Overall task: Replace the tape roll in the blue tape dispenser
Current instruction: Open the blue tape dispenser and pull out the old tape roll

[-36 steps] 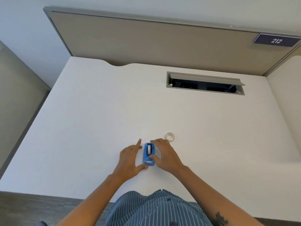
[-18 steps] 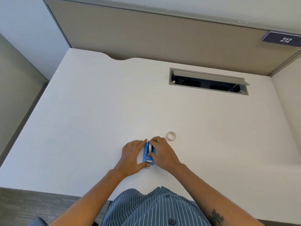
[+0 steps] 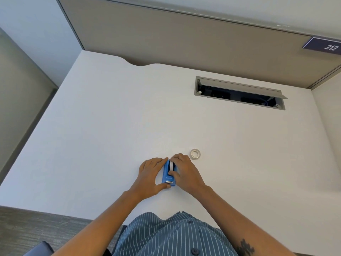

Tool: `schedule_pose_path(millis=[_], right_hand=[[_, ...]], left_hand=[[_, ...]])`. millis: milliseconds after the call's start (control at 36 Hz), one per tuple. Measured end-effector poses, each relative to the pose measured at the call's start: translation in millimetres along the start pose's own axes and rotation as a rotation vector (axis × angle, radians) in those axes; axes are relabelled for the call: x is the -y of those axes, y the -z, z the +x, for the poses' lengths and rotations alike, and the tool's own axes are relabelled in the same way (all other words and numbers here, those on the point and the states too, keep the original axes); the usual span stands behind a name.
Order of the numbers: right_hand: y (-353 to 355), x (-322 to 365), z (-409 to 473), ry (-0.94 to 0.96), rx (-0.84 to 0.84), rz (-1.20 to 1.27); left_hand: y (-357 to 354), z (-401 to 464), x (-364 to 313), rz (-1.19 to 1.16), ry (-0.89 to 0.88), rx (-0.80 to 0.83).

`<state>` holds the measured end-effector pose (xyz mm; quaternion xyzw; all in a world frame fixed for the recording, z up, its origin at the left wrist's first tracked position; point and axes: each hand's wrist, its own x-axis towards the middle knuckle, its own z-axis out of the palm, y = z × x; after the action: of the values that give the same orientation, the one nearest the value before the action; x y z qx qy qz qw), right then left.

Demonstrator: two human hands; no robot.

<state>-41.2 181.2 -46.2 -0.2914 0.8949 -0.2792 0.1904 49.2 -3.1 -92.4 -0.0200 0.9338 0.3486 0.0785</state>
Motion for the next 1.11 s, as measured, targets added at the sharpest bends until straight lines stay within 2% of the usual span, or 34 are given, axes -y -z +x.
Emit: schedule_pose_path(millis=[500,667,750,944,1111], right_hand=[[9,6,-5,0.016,-0.073,0.037],[12,10,-9,0.026,-0.118,0.063],[13,15,-12,0.013,-0.128,0.123],[19,27,-17,-0.054,-0.114,0.388],[23,30,-20,-0.077,-0.115,0.499]], left_hand=[[1,-6,-1,-0.083,0.045,0.029],[13,-11,-18,-0.249,0.156,-0.114],[19,-10,-32,-0.425,0.218,-0.187],[26,-8,-55,-0.886,0.308,-0.212],[26,-11,-67,-0.999,0.335,-0.251]])
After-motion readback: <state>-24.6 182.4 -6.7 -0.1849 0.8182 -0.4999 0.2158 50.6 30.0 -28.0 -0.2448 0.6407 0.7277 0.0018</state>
